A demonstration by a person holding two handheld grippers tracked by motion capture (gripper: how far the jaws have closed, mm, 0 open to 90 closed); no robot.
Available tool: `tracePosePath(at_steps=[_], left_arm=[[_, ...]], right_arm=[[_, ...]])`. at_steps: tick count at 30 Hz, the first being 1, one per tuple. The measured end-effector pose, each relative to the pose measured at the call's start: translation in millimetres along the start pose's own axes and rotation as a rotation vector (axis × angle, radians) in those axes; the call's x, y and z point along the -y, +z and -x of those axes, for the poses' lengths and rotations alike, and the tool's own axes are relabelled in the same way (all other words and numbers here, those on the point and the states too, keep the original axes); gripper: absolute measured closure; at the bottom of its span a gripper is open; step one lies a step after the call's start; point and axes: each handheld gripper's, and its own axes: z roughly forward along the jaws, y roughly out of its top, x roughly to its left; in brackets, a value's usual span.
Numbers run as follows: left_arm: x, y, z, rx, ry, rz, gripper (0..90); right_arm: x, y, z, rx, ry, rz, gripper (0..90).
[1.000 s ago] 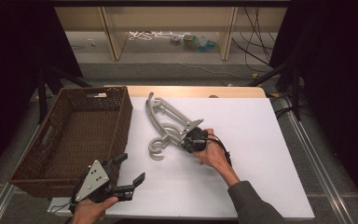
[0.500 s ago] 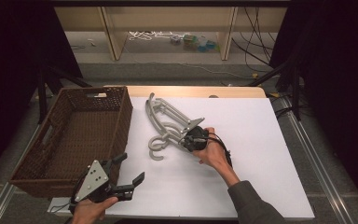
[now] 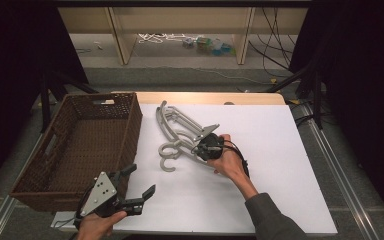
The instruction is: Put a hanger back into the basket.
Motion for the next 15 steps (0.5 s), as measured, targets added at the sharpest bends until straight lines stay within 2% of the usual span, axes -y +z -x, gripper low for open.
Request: tracePosePath(at_steps=[2,3,9,13,14,15], left_arm=[[-0.2,0.2,0.0,-0.003,0.003,0.002,16.0],[-0.2,0.2,0.0,-0.003,0.003,0.002,16.0],[-0.2,0.3,0.1,-0.001,0.006,0.001,15.9],[-0.6,-0.2,-0.1,-0.003,0.012,0.0,16.0],[-0.3,-0.1,0.1,-0.003,0.012,-0.001,16.0],[-0.3,-0.1,0.1,-0.003,0.012,-0.001,15.9]], right_arm=[[-0.9,-1.6,0.7,-0.002,0.008,-0.011,81.8],[-0.6,-1.1,0.2,0.015,0.009,0.006,81.9],[-0.4,-4.8,2.7,0.025,0.008,0.008,82.3],[-2.3,-13.6,4.1,0.025,-0.002,0.013,82.6],[-2.2,-14.0,4.6,0.041,-0.013,0.039,82.6],[-2.2,-14.0,4.6,0.041,-0.013,0.039,82.6]])
